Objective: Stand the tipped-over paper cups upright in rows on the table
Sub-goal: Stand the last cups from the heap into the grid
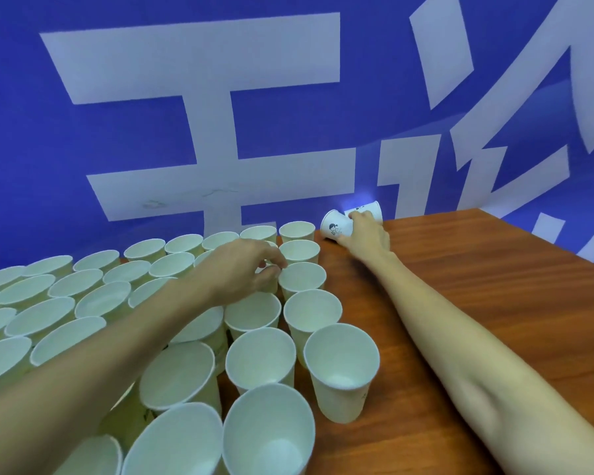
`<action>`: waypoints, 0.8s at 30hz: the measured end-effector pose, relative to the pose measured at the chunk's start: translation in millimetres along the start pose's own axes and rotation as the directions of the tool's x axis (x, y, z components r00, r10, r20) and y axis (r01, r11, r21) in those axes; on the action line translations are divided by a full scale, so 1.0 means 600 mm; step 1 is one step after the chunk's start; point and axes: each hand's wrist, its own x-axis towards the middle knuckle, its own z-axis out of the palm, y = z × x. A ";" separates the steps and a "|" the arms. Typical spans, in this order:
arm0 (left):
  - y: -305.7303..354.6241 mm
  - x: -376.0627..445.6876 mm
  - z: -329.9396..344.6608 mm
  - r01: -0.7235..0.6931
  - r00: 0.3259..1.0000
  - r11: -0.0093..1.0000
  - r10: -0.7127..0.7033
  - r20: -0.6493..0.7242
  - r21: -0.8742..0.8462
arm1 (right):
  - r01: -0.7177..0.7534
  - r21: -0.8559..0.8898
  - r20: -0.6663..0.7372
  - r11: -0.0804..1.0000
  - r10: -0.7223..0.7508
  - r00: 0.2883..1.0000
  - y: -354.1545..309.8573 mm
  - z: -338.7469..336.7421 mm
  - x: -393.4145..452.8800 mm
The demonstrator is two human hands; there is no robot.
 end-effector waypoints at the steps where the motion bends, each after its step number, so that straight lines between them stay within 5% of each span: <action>1: -0.002 0.001 0.001 -0.006 1.000 1.000 0.006 0.002 0.009 | -0.010 -0.026 0.005 1.000 0.010 1.000 -0.002 0.008 0.006; 13: -0.008 -0.003 0.010 0.000 1.000 1.000 0.000 0.014 -0.013 | -0.087 -0.069 0.022 0.994 0.089 0.996 0.008 0.020 0.026; 24: 0.046 -0.035 -0.028 0.019 0.998 0.999 -0.021 -0.051 -0.046 | -0.019 0.155 -0.056 0.988 0.028 0.998 0.044 -0.059 -0.073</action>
